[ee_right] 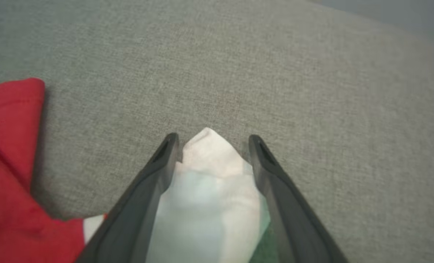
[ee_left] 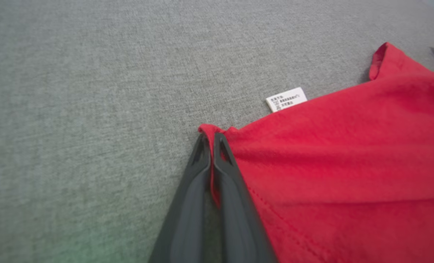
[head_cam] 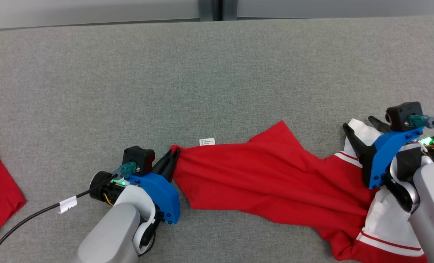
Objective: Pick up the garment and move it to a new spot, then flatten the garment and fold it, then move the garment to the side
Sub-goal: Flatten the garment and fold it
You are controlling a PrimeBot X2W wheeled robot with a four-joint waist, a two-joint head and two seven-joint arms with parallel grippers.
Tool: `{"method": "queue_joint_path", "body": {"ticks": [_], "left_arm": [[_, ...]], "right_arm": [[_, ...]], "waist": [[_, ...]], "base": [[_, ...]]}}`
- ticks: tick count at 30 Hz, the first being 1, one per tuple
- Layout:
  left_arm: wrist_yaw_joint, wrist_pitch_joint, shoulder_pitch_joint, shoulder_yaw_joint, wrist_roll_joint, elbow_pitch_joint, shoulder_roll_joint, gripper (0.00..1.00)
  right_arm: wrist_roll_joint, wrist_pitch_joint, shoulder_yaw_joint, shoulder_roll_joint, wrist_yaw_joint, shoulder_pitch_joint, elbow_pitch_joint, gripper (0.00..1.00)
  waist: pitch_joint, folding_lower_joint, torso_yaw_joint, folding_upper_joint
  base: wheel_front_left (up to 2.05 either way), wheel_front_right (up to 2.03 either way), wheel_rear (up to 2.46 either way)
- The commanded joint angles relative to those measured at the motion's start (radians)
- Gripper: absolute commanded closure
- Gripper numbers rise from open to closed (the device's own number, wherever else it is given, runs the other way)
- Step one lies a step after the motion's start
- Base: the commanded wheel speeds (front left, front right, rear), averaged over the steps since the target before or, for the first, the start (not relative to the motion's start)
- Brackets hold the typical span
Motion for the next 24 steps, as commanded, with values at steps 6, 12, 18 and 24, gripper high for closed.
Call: {"method": "queue_joint_path", "body": {"ticks": [6,12,18,24], "left_arm": [[0.020,-0.014,0.001,0.006,0.003,0.028,0.017,1.00],[0.038,-0.091,-0.004,0.026,0.008,-0.001,0.027,1.00],[0.091,-0.192,0.005,0.063,0.032,-0.094,0.063,1.00],[0.160,-0.229,0.003,0.116,0.085,-0.311,0.136,1.00]], "right_arm": [[0.073,0.124,0.098,-0.048,0.000,-0.064,0.071,0.98],[0.111,0.051,0.066,-0.064,0.000,-0.064,0.047,1.00],[0.124,-0.143,-0.045,-0.050,0.000,-0.024,-0.032,1.00],[0.083,-0.256,-0.182,-0.042,0.000,0.001,-0.179,1.00]], "waist": [[0.011,0.0000,0.007,0.0000],[0.002,0.0000,0.003,0.0000],[-0.048,0.0000,-0.010,0.0000],[-0.117,0.0000,-0.024,0.0000]], "base": [[0.00,0.00,0.00],[0.00,0.00,0.00],[0.00,0.00,0.00],[0.00,0.00,0.00]]}}
